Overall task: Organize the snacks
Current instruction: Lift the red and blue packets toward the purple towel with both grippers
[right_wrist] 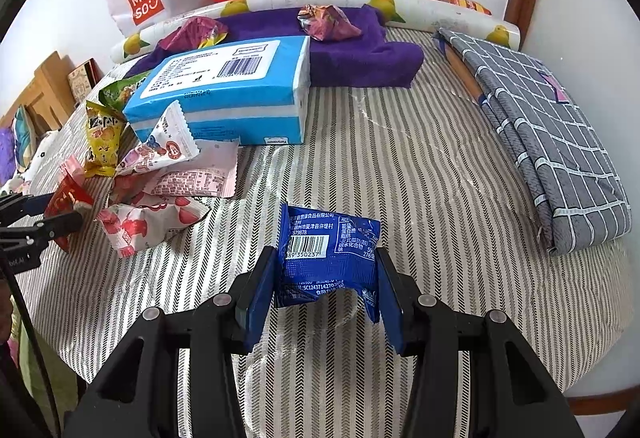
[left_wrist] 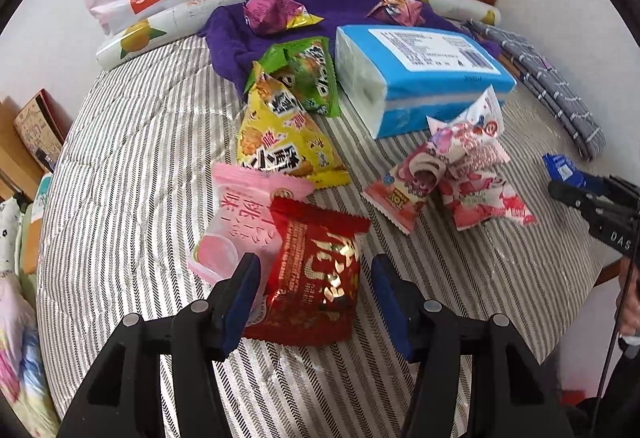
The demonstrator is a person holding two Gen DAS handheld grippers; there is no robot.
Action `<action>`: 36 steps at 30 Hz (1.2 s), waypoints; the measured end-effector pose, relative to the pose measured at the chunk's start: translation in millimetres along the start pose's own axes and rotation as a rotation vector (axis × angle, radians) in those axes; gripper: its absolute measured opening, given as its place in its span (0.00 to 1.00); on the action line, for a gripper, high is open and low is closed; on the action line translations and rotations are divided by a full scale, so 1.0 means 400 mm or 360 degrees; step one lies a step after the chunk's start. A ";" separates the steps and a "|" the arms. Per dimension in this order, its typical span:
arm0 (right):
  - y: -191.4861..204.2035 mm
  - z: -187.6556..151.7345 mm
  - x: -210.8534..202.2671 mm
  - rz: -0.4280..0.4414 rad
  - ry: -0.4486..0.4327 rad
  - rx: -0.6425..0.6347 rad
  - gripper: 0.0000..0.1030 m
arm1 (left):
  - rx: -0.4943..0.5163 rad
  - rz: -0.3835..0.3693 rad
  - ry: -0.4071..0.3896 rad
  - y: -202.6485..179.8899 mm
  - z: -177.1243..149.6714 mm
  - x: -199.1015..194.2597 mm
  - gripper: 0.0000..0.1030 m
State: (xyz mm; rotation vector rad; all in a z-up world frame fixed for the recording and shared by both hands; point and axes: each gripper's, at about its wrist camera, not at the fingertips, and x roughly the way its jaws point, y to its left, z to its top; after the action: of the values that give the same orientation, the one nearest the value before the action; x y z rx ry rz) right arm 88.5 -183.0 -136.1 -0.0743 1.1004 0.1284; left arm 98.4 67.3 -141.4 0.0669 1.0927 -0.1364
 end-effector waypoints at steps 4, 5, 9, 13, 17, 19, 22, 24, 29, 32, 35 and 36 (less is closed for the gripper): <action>0.005 -0.002 -0.006 0.0008 -0.0011 -0.0007 0.46 | -0.0020 -0.0008 -0.0005 -0.004 -0.005 -0.002 0.54; 0.006 -0.003 -0.009 0.0007 -0.0014 -0.0008 0.46 | -0.0033 -0.0015 -0.0013 -0.003 -0.005 -0.003 0.49; 0.004 -0.005 -0.022 0.0003 -0.0029 0.0000 0.46 | -0.0074 -0.0069 -0.0029 0.003 -0.003 -0.012 0.39; 0.002 -0.003 -0.046 -0.0006 -0.0059 -0.0004 0.46 | -0.0094 -0.0113 -0.0080 -0.001 0.003 -0.045 0.39; 0.005 0.011 -0.082 -0.0004 -0.0100 -0.0014 0.46 | -0.0106 -0.0177 -0.0129 -0.008 0.023 -0.088 0.39; 0.011 0.021 -0.103 0.0006 -0.0128 -0.0025 0.46 | -0.0116 -0.0198 -0.0153 -0.011 0.036 -0.105 0.39; 0.020 0.040 -0.132 0.0034 -0.0168 -0.0033 0.46 | -0.0144 -0.0261 -0.0194 -0.014 0.058 -0.133 0.39; 0.028 0.053 -0.147 0.0075 -0.0189 -0.0036 0.46 | -0.0164 -0.0304 -0.0214 -0.017 0.076 -0.147 0.39; 0.050 0.098 -0.182 0.0120 -0.0253 -0.0062 0.46 | -0.0163 -0.0331 -0.0259 -0.036 0.128 -0.174 0.39; 0.052 0.127 -0.192 0.0130 -0.0271 -0.0061 0.46 | -0.0159 -0.0339 -0.0282 -0.044 0.158 -0.187 0.39; 0.052 0.166 -0.201 0.0123 -0.0297 -0.0063 0.46 | -0.0150 -0.0331 -0.0305 -0.051 0.189 -0.198 0.39; 0.051 0.177 -0.202 0.0124 -0.0303 -0.0058 0.46 | -0.0147 -0.0328 -0.0311 -0.053 0.201 -0.202 0.39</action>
State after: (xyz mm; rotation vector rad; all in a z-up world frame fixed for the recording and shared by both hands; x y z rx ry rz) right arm 112.0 -159.4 -31.9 -0.0510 0.9113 0.2212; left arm 129.6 42.7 -32.6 -0.1398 0.9075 -0.2715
